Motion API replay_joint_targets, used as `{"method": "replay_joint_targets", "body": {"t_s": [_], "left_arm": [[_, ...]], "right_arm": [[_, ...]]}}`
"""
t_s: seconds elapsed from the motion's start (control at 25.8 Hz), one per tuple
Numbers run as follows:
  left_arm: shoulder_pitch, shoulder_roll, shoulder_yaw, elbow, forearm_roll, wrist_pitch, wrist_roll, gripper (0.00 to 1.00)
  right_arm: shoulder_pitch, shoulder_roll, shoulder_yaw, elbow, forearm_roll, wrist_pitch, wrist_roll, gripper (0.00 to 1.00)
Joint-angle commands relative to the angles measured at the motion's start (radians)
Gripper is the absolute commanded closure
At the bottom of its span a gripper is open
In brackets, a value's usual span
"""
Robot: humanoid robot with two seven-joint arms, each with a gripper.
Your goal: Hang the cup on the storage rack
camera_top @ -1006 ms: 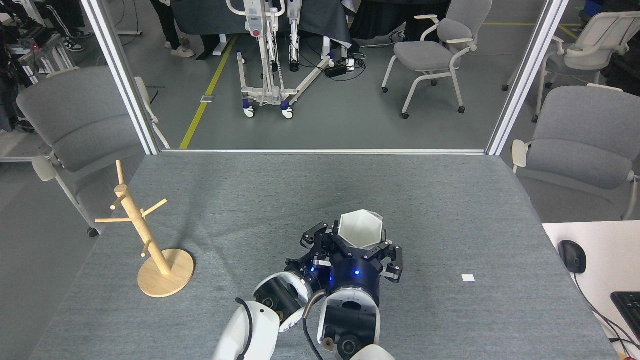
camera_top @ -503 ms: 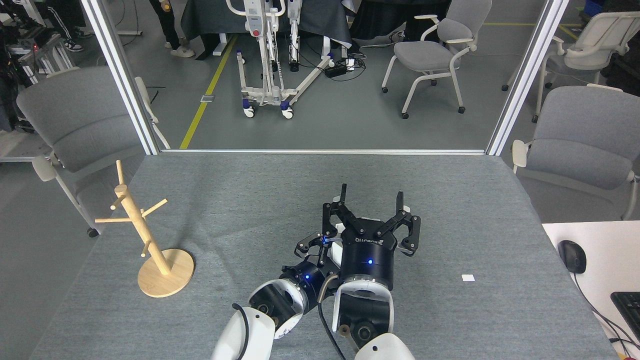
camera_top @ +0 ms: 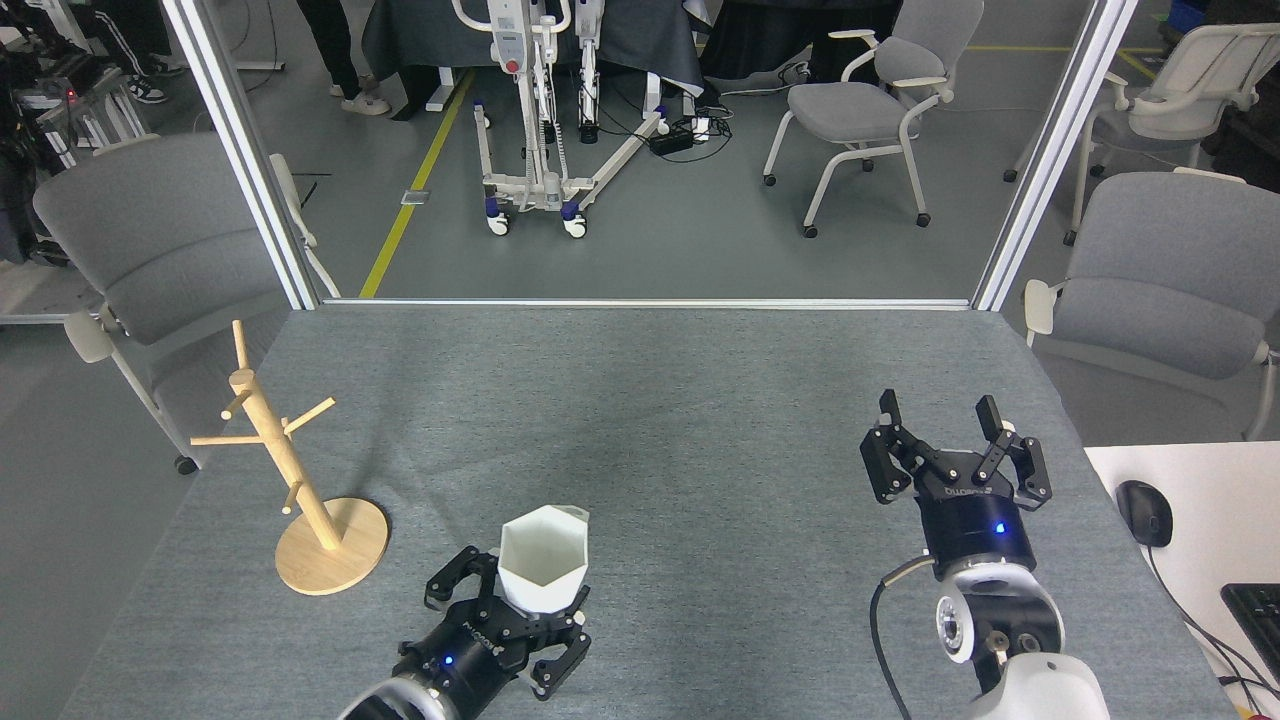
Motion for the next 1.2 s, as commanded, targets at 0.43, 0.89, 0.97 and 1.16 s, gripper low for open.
{"method": "replay_joint_targets", "body": {"t_s": [0.43,0.89,0.97,1.16], "left_arm": [[0.170,0.019,0.596,-0.025,0.000,0.114,0.136,1.00],[-0.166,0.118,0.597,0.146,-0.181,0.258,0.033,1.00],[-0.187,0.119,0.597,0.156,-0.194,0.257,0.031,1.00],[-0.198,0.112,0.588,0.153,-0.200,0.255,0.010,1.00]], "right_arm": [[0.285,0.017,-0.086,-0.095,0.037,-0.119,-0.088,0.01],[0.219,0.009,-0.094,-0.073,0.026,-0.103,-0.080,0.00],[0.192,0.009,-0.094,-0.059,0.026,-0.103,-0.080,0.01],[0.138,0.000,-0.094,-0.013,0.026,-0.103,-0.049,0.01]]}}
